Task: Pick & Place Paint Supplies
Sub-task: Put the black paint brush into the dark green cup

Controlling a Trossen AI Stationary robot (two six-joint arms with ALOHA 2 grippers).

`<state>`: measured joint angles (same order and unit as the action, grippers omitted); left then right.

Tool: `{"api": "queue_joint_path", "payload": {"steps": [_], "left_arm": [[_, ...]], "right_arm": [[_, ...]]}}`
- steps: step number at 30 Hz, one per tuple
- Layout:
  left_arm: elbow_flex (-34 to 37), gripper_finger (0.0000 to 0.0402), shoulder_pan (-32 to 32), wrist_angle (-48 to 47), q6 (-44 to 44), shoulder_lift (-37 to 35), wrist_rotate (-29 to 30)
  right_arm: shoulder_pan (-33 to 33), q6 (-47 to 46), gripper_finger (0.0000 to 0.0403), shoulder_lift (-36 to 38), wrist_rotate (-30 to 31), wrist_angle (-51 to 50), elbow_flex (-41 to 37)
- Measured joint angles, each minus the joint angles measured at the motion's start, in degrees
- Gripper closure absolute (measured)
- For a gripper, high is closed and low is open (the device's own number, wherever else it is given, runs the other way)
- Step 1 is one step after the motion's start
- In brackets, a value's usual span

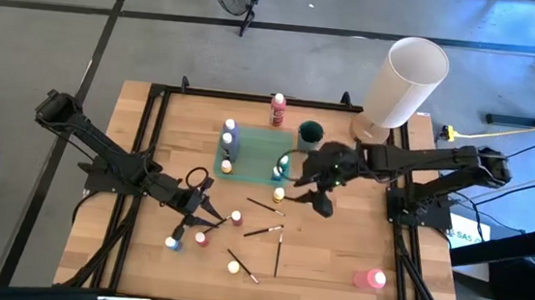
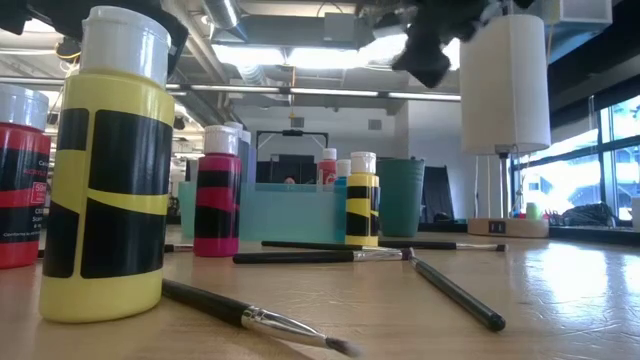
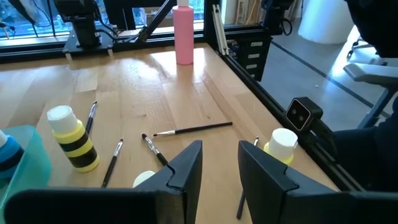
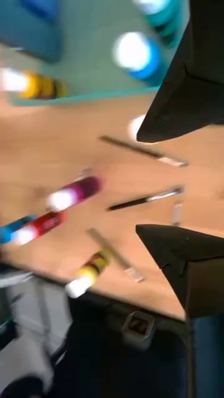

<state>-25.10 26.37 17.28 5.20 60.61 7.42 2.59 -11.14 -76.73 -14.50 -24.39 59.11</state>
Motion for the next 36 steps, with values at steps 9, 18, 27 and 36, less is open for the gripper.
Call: {"api": "queue_joint_path", "payload": {"steps": [9,18,27,36], "left_arm": [[0.0,0.0302,0.0,0.0,-2.3,0.0,0.1],[0.0,0.0307,0.0,0.0,-3.0,0.0,0.2],[0.0,0.0309,0.0,0.0,-3.0,0.0,0.2],[0.0,0.0309,0.0,0.2,-3.0,0.0,0.5]], "right_arm": [[7.1,-3.7,0.0174,0.0,8.8,-7.5,0.0],[11.9,-4.9,0.0174,-0.6,16.3,-10.0,-2.3],[14.1,-6.1,0.0174,-3.1,24.6,-16.1,-6.0],[12.7,-6.2,0.0174,-10.8,21.3,-17.7,-6.7]]}}
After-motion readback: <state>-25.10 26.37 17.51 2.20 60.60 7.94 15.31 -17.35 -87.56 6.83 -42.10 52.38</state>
